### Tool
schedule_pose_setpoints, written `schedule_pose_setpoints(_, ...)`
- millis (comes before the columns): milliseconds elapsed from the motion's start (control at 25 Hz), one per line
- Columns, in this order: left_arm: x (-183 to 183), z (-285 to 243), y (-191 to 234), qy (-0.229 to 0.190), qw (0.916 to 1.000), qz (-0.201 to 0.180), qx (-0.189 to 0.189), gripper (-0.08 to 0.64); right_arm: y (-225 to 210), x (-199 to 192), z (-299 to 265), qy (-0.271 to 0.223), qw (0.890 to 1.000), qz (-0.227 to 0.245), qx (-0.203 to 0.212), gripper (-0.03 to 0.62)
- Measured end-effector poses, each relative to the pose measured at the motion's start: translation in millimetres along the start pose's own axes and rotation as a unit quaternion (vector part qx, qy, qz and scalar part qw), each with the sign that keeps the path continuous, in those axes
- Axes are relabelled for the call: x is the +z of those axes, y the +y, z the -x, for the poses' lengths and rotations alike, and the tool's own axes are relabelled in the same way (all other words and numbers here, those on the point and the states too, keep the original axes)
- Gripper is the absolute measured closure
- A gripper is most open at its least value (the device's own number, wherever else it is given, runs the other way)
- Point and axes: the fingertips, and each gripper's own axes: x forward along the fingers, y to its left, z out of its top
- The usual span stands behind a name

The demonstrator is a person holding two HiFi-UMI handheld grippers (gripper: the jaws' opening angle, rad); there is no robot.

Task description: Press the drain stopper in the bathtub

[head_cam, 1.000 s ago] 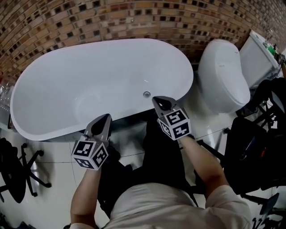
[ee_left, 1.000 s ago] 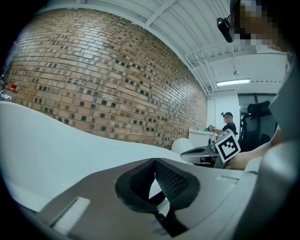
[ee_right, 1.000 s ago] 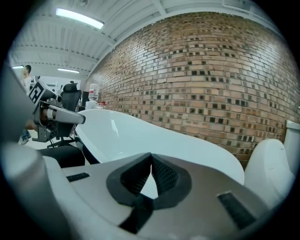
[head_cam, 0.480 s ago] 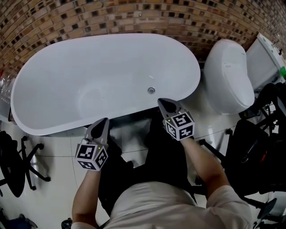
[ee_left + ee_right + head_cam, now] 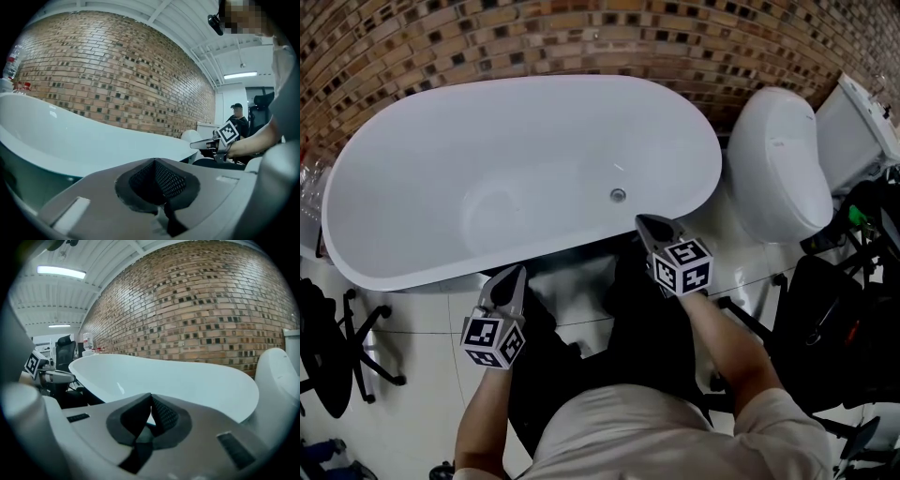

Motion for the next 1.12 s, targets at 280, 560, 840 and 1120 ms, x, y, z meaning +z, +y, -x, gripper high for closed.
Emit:
schedule_pose_setpoints(280, -5.6, 0.0, 3.4, 0.009, 1.0, 0.0, 0.0, 0.554, 8.3, -3.3, -2.8, 0.016, 0.999, 0.033, 0.012, 0.575)
schedule_pose_setpoints(560, -2.3, 0.2, 5.9, 0.006, 0.9999, -0.011, 0.004, 0.554, 11.6, -0.5, -5.6, 0.023, 0.998, 0.053, 0.015, 0.575)
schedule_pose_setpoints(840, 0.5, 4.9, 5.7, -0.006, 1.0, -0.003, 0.005, 0.554, 9.8, -3.2, -5.0, 0.029, 0.998, 0.061, 0.015, 0.575)
schedule_pose_setpoints(1120, -0.8, 5.0, 6.2, -0.005, 1.0, -0.006, 0.005, 0.554, 12.6, -2.0, -6.2, 0.03, 0.998, 0.062, 0.016, 0.575)
